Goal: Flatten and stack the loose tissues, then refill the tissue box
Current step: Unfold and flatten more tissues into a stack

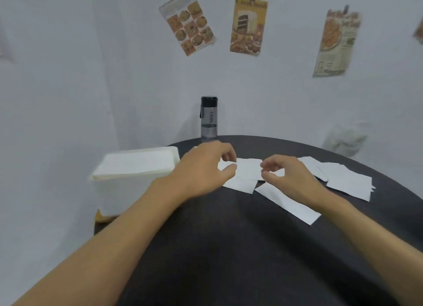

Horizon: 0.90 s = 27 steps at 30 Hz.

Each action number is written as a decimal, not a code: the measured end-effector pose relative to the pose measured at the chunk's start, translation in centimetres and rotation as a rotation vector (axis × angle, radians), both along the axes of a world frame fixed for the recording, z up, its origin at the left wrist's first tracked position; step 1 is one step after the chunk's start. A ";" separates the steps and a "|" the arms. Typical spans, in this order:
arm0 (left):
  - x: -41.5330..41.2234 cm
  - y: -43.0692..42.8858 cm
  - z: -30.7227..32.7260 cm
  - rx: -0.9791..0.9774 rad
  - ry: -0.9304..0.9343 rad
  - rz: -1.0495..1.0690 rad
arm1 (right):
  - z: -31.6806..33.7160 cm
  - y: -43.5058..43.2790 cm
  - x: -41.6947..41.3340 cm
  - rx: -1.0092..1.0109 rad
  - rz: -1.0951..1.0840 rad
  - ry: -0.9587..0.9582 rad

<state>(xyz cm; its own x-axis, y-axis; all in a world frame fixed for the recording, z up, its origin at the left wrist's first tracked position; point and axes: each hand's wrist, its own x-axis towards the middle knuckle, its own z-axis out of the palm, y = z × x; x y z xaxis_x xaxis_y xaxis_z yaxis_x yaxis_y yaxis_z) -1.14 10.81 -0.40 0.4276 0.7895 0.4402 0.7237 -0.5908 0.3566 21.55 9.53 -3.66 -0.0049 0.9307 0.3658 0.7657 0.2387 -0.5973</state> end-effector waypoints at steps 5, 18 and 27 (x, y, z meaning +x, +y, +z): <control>5.4 1.2 -5.0 -0.174 0.084 -0.081 | -2.0 -1.5 5.4 -0.158 -0.086 -0.112; 9.1 1.8 -8.5 -0.058 0.237 -0.171 | -4.1 -2.0 7.6 -0.283 -0.204 -0.163; 8.3 1.7 -7.2 -0.237 -0.371 -0.020 | -3.0 -2.6 7.6 -0.103 -0.060 0.299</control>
